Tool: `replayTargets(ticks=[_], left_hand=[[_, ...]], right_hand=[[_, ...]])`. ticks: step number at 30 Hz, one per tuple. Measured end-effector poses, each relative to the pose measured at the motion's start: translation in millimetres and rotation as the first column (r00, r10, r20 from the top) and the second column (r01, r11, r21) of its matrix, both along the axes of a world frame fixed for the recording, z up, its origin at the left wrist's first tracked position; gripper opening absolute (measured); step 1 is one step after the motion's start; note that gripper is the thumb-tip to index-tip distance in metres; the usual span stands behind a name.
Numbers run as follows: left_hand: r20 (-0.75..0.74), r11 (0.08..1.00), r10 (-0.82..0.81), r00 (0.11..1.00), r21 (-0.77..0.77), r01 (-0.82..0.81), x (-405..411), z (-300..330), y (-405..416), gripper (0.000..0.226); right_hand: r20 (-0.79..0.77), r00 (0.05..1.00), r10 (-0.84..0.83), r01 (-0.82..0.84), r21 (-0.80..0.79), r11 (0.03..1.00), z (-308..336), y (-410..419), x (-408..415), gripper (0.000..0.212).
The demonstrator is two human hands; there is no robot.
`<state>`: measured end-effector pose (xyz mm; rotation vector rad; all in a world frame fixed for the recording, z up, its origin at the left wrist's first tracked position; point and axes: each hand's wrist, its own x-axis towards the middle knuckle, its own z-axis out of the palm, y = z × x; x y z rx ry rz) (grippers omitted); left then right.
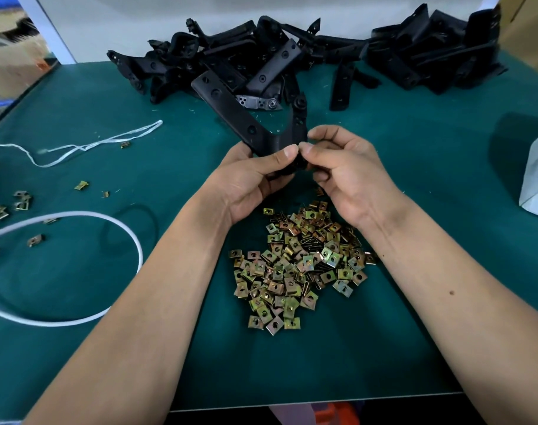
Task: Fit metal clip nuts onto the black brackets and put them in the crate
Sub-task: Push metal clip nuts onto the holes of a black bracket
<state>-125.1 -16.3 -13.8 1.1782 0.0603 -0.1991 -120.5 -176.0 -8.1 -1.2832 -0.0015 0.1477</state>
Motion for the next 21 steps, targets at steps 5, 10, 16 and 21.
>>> replayTargets(ticks=[5, 10, 16, 21], left_hand=[[0.089, 0.994, 0.078, 0.993, 0.063, -0.084, -0.5, -2.8, -4.9, 0.021], [0.200, 0.970, 0.182, 0.963, 0.126, -0.209, 1.1, -3.6, -3.9, 0.035], [0.239, 0.956, 0.233, 0.943, 0.121, -0.267, 7.1, 0.1, 12.3, 0.069], [0.136, 0.941, 0.322, 0.937, 0.068, -0.333, 10.4, -0.4, 17.6, 0.056]], right_hand=[[0.060, 0.997, -0.054, 0.061, -0.121, 0.991, -0.6, -0.2, 2.0, 0.020], [0.306, 0.952, -0.016, 0.155, -0.433, 0.888, -1.5, 0.2, 3.0, 0.031], [0.413, 0.904, 0.110, 0.210, -0.652, 0.729, -1.8, 3.8, 1.6, 0.040], [0.492, 0.799, 0.346, 0.276, -0.810, 0.517, 3.0, 9.5, -8.0, 0.025]])
